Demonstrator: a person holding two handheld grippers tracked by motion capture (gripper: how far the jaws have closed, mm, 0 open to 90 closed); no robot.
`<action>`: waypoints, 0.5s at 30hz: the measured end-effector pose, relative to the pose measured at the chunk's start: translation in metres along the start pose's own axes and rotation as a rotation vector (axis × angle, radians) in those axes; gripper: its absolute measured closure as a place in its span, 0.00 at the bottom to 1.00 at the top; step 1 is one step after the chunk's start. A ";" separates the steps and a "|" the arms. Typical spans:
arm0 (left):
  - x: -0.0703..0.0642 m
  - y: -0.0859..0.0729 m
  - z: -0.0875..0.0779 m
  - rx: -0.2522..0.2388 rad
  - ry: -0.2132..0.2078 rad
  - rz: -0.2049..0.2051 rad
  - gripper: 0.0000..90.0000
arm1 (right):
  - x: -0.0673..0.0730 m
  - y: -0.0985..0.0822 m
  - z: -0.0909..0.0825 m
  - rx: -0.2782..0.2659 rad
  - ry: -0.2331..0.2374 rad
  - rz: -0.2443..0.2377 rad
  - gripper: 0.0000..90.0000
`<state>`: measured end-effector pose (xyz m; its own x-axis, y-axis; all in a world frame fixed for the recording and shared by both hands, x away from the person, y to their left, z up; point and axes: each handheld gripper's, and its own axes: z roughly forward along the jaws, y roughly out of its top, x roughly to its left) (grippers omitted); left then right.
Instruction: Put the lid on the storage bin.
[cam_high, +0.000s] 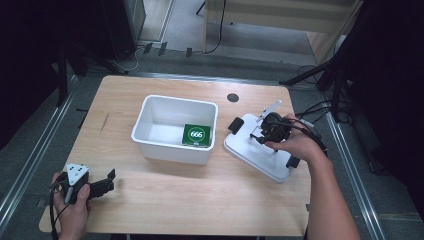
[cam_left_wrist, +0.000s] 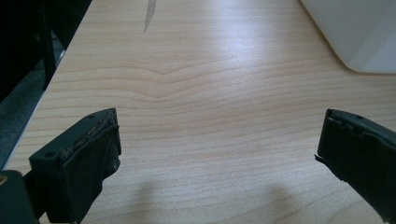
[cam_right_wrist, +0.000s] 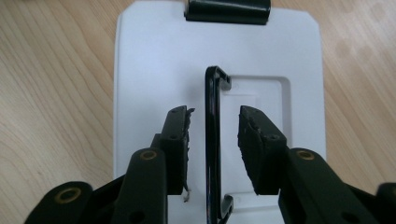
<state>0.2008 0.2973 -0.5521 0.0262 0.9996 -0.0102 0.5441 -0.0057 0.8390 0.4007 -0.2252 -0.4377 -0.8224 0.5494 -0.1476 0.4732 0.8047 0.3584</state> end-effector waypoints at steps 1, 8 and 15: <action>0.000 0.000 0.000 0.000 0.000 0.000 0.00 | 0.000 -0.002 0.003 0.005 0.003 -0.004 0.72; 0.000 0.000 0.000 -0.001 0.001 0.002 0.00 | 0.002 -0.012 0.020 0.046 -0.014 -0.034 0.75; 0.000 0.000 0.000 0.001 -0.001 0.000 0.00 | -0.004 -0.023 0.023 0.057 -0.075 -0.056 0.95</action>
<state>0.2005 0.2977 -0.5519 0.0269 0.9996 -0.0103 0.5449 -0.0060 0.8385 0.4008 -0.2407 -0.4659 -0.8232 0.5168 -0.2348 0.4461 0.8448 0.2955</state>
